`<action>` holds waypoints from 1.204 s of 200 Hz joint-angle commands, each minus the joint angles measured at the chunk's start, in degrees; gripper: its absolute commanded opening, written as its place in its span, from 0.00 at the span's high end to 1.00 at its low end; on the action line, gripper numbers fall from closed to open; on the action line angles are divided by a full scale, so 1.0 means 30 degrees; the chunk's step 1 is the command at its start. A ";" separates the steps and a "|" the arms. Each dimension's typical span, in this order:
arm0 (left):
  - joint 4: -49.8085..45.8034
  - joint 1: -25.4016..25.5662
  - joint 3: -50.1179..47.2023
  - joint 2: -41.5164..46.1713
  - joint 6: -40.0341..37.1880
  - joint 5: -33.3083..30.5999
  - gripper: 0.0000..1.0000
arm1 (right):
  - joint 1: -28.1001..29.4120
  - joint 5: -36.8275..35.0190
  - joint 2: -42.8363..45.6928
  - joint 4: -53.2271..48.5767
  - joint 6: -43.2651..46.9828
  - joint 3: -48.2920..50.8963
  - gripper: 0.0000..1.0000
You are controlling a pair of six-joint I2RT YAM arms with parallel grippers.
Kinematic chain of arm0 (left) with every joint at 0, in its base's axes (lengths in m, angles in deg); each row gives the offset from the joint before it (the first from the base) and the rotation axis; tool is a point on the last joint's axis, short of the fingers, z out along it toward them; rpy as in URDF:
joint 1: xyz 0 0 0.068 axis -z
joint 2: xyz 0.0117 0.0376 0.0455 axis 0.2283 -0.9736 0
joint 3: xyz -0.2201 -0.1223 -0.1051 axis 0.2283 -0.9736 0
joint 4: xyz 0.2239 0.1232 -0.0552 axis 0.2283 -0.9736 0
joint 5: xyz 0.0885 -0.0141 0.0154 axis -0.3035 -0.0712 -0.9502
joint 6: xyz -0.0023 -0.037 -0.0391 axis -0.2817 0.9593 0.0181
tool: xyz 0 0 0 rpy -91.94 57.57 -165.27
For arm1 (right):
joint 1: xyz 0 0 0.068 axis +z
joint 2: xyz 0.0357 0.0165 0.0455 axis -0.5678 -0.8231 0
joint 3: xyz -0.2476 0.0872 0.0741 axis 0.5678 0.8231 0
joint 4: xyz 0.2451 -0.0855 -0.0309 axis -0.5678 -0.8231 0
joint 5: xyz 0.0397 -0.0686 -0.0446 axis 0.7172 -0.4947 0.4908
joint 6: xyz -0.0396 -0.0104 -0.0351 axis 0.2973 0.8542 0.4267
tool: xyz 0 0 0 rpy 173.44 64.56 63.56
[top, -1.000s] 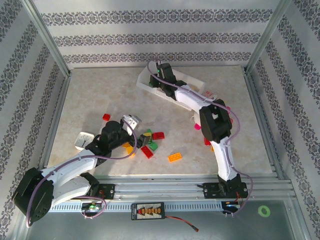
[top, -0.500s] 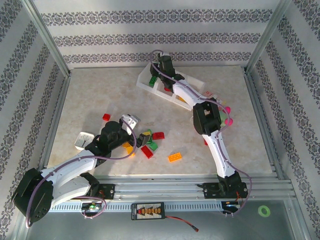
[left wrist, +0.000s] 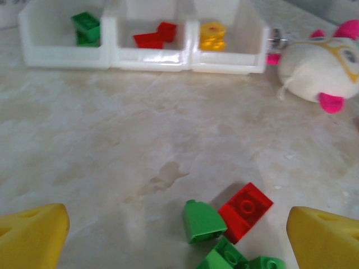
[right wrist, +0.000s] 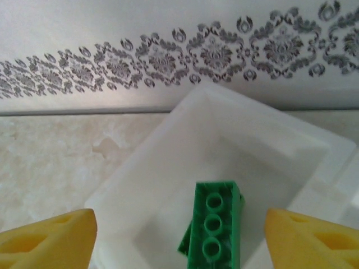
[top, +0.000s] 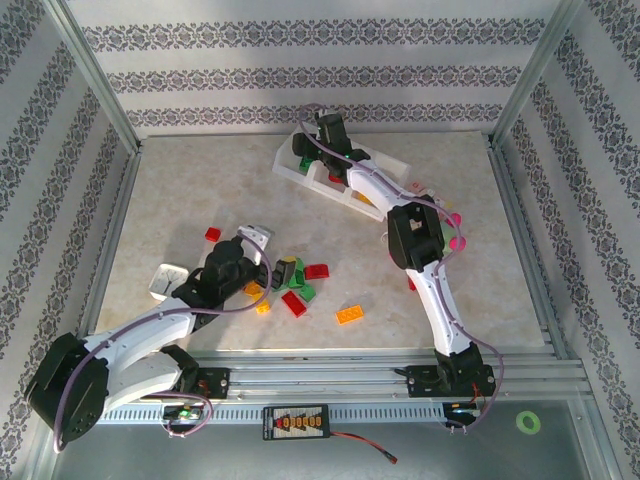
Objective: Sort the legos into containers by color
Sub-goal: Place the lego in the container, then pick up the lego from the middle-left of the table.
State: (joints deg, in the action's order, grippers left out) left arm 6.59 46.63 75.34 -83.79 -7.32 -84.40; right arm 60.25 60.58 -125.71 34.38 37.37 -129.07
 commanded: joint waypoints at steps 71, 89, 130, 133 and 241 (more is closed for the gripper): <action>-1.1573 -0.1412 0.4621 -0.1908 1.0713 -0.5809 0.02 | 0.0569 0.2821 1.3361 0.4339 0.3876 1.6270 0.06; -1.3350 -0.2275 0.5545 -0.2891 1.1975 -0.5376 0.02 | 0.0875 0.3500 1.5323 0.4239 0.4281 1.8614 0.05; -1.5066 -0.3147 0.6905 -0.5167 1.4106 -0.5297 0.12 | 0.2624 0.3071 1.8430 0.3842 0.4251 2.1906 0.04; -1.5217 -0.3212 0.7001 -0.5387 1.4227 -0.5310 0.13 | 0.2768 0.3013 1.8555 0.3808 0.4196 2.2025 0.04; -1.5539 -0.3859 0.9095 -1.0327 1.5021 -0.5582 0.53 | 0.3857 0.2497 1.9352 0.2733 0.3726 2.2321 0.03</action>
State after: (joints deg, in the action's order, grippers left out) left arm -37.65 35.92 101.66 -113.54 36.07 -100.49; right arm 71.50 69.10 -69.56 43.80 48.50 -62.05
